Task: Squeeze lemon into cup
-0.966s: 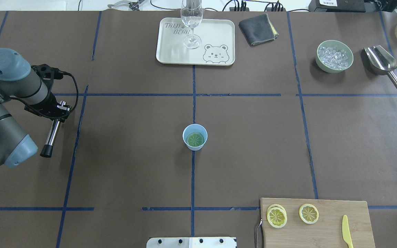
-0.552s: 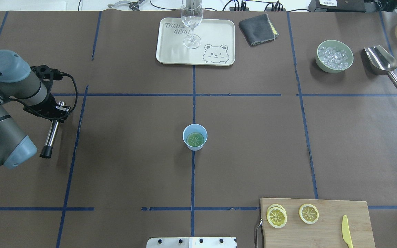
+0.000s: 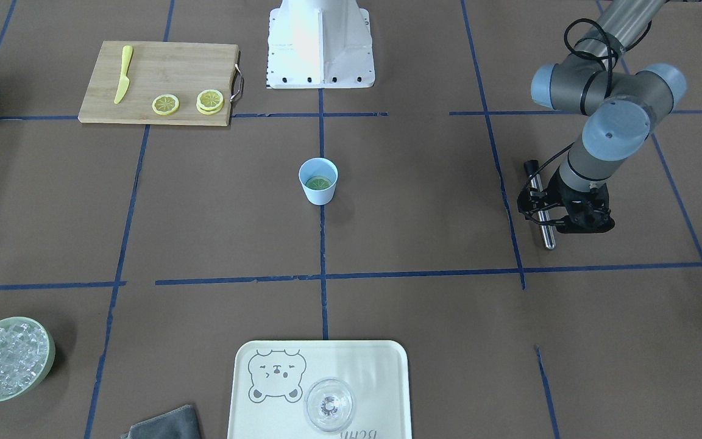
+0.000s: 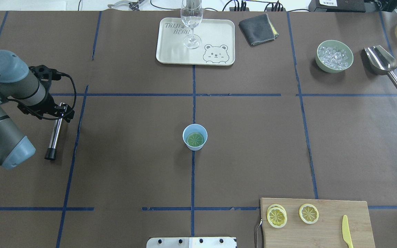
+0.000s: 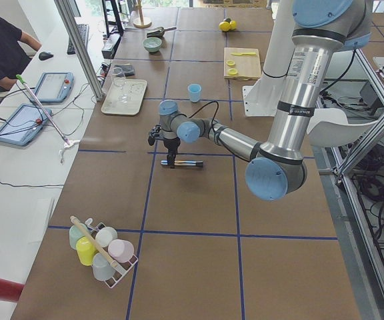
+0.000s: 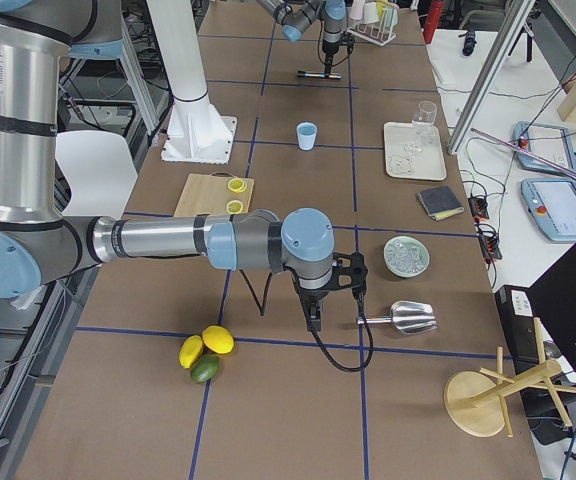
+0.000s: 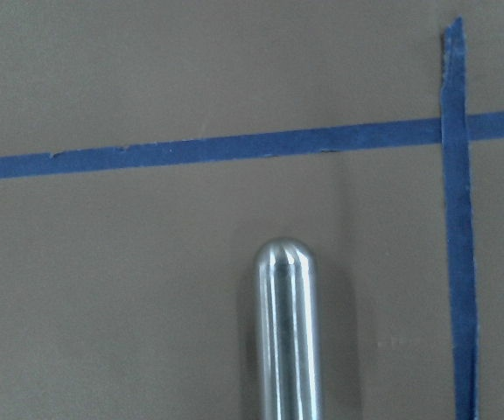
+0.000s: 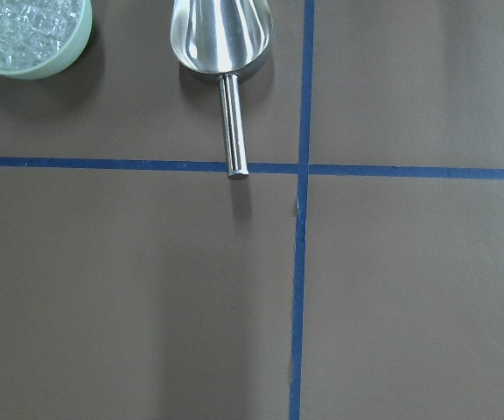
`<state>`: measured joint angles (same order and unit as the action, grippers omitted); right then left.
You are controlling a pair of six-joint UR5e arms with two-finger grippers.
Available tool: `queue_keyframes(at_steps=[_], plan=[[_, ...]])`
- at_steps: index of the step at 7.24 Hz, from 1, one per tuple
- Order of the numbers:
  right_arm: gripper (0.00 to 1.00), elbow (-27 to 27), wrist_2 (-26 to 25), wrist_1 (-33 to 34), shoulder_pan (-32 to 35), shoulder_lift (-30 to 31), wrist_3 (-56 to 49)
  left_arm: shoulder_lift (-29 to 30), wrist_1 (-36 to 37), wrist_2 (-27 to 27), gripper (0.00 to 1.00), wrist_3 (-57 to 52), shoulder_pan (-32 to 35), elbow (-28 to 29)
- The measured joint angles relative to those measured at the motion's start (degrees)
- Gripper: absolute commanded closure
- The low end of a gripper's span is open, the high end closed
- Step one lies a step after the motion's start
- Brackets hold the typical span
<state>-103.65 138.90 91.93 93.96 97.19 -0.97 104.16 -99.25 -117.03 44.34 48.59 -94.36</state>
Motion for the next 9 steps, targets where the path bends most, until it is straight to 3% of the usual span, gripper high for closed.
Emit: queue_keyframes(at_steps=[3, 5, 7, 9], plan=[[0.0, 0.0, 0.1, 0.0, 0.0, 0.0, 0.0, 1.6, 3.2, -0.8, 0.0, -7.7, 6.7, -2.1], [0.0, 0.0, 0.2, 0.1, 0.0, 0.0, 0.0, 1.6, 4.1, -6.3, 0.0, -19.0, 15.3, -2.3], [0.0, 0.1, 0.2, 0.2, -0.1, 0.0, 0.1, -2.9, 4.2, -11.3, 0.0, -34.9, 25.2, -1.6], [0.0, 0.2, 0.3, 0.2, -0.1, -0.2, 0.1, -8.9, 4.1, -12.5, 0.0, -43.5, 33.4, -1.8]])
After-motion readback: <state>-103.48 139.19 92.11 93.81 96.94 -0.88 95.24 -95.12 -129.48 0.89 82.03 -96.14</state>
